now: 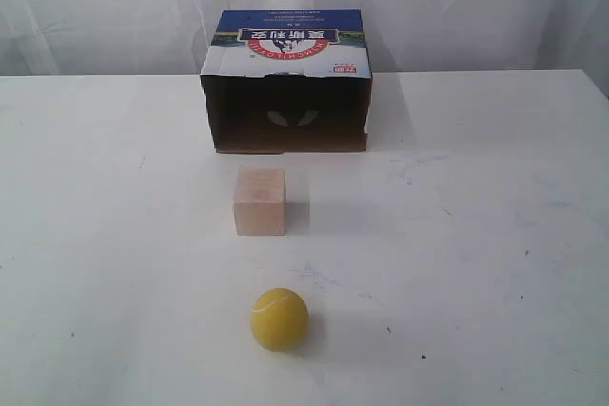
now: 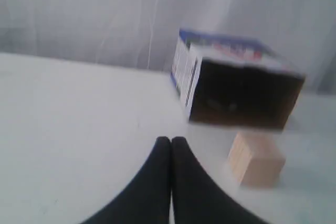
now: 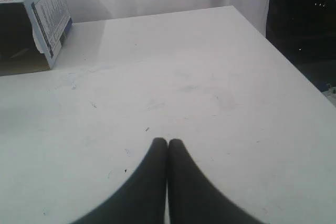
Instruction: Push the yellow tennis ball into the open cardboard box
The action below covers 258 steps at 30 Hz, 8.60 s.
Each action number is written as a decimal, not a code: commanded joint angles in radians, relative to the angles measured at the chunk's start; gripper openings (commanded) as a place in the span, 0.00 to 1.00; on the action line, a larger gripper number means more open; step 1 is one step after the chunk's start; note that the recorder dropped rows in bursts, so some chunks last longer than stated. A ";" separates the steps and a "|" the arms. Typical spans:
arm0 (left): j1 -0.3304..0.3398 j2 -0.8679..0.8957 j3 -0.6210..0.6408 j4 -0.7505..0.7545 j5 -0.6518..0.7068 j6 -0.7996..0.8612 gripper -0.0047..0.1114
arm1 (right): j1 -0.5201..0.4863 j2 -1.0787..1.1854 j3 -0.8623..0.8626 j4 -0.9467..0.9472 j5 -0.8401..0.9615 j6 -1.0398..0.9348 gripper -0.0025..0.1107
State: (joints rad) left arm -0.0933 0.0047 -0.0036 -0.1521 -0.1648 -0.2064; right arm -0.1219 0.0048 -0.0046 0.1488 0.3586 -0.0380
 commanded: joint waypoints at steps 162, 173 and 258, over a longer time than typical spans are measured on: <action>-0.338 1.622 -0.435 0.705 -0.679 -0.258 0.04 | 0.622 1.565 -0.535 1.214 0.158 -1.094 0.02; -0.338 1.620 -0.435 0.684 -0.670 -0.238 0.04 | 0.680 1.582 -0.536 1.387 0.041 -1.224 0.02; -0.338 1.599 -0.435 0.715 -0.725 -0.291 0.04 | 0.715 1.793 -0.872 1.382 -0.511 -1.260 0.02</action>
State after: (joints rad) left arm -0.4273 1.6132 -0.4489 0.5420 -0.8844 -0.4835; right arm 0.5914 1.7999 -0.8686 1.5318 -0.0680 -1.2850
